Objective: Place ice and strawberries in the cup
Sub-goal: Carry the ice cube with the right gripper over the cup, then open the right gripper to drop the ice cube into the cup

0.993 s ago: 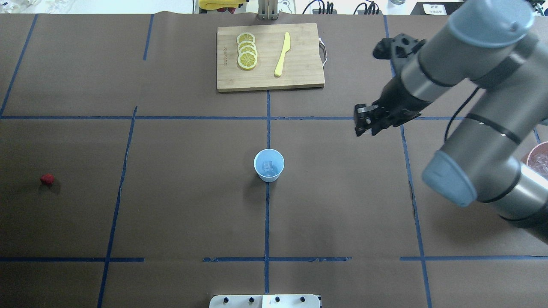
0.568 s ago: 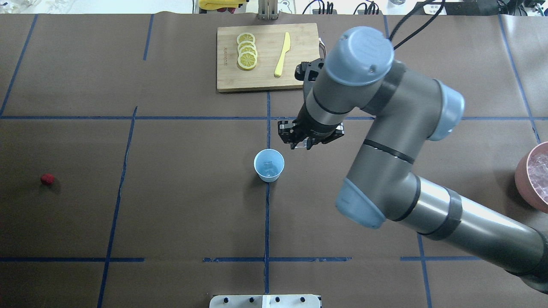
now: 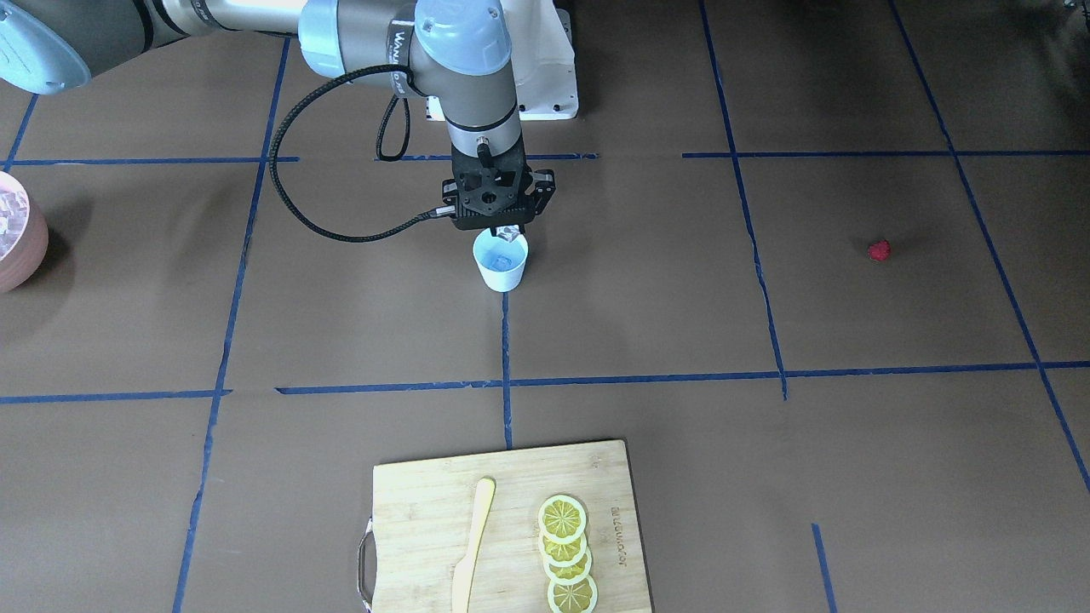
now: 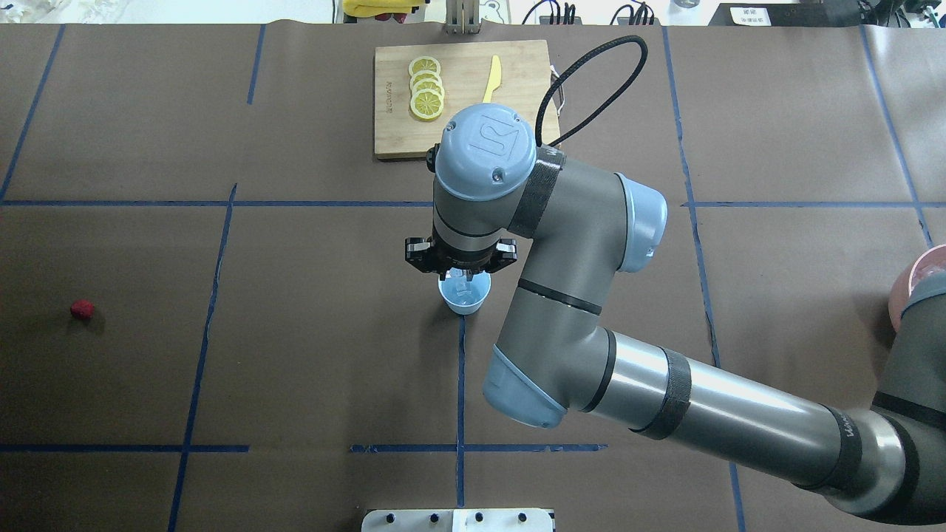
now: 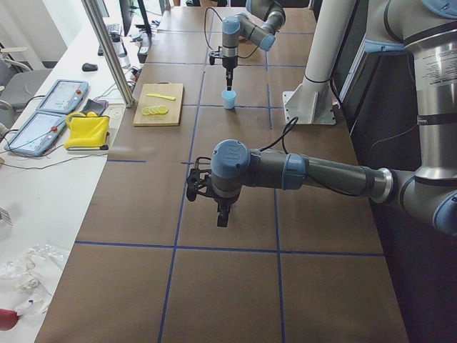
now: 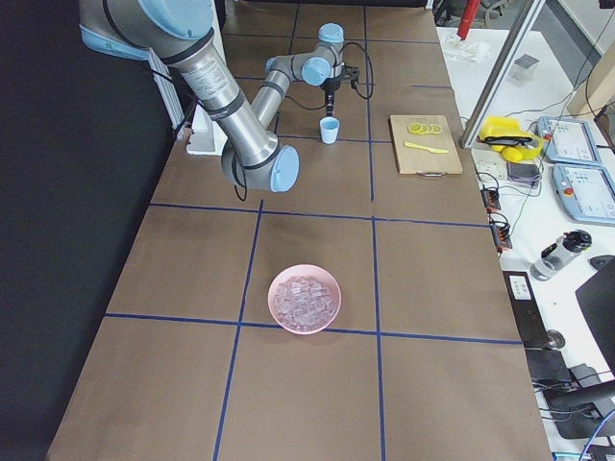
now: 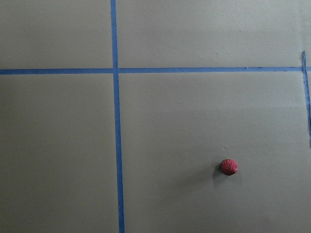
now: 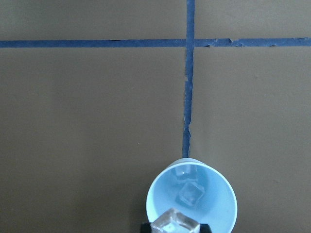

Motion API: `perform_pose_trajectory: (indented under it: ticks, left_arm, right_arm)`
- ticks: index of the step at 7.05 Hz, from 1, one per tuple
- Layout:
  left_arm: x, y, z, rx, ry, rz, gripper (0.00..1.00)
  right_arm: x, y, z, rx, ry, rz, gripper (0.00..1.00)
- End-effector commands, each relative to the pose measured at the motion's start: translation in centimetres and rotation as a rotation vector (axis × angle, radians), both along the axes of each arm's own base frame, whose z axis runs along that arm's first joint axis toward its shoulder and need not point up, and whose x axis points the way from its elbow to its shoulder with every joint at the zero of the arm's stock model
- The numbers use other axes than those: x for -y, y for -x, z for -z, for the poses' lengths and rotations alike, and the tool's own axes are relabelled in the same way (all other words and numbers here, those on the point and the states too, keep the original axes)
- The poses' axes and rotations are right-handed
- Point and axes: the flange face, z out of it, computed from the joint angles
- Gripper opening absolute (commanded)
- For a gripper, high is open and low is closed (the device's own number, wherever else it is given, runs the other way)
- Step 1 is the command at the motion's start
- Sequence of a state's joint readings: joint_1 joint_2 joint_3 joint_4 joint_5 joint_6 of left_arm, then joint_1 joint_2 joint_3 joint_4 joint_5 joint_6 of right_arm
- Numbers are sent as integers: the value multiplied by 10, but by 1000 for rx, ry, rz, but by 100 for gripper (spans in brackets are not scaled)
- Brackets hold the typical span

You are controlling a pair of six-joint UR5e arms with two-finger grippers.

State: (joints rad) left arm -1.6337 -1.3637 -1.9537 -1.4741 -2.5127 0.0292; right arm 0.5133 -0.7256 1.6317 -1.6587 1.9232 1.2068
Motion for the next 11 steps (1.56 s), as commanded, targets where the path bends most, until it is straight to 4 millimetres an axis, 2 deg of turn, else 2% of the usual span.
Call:
perform_pose_trajectory:
  ticks: [1,3,4,5,6,7,8,9,10,11]
  left_arm:
    - [1,-1,0,0,-1,-1,100]
    - [1,0,0,0,-1,0,100]
    - [1,0,0,0,-1,0,100]
    - [1,-1,1,0,-2,-1,100]
    - [2,0,1,0,-4,-1,100]
    - [3,0,2,0,-5,-1,100]
    - [3,0,3,0,-7,-1,100]
    - [4,0,5,2,-8,2,100]
    - [9,-11,14,3,25,22,100]
    - [15,-38,22,2,29,-13,100]
  right_arm:
    - [-1,2,-3,-8,1,-1,0]
    - [-1,1,-6,-13,4,-3,4]
    - [0,2,-8,-16,5,-4,21]
    - [0,1,-7,-14,4,-6,65]
    - [-1,-2,-9,-10,0,-5,95]
    - [-2,-4,-6,-3,-4,-5,99]
    - [-7,-16,-8,8,-9,-7,99]
    - [-7,-50,-18,20,-9,-26,99]
    - [-19,-96,-32,-11,5,-43,99]
    - [-16,-139,-41,-61,24,-73,99]
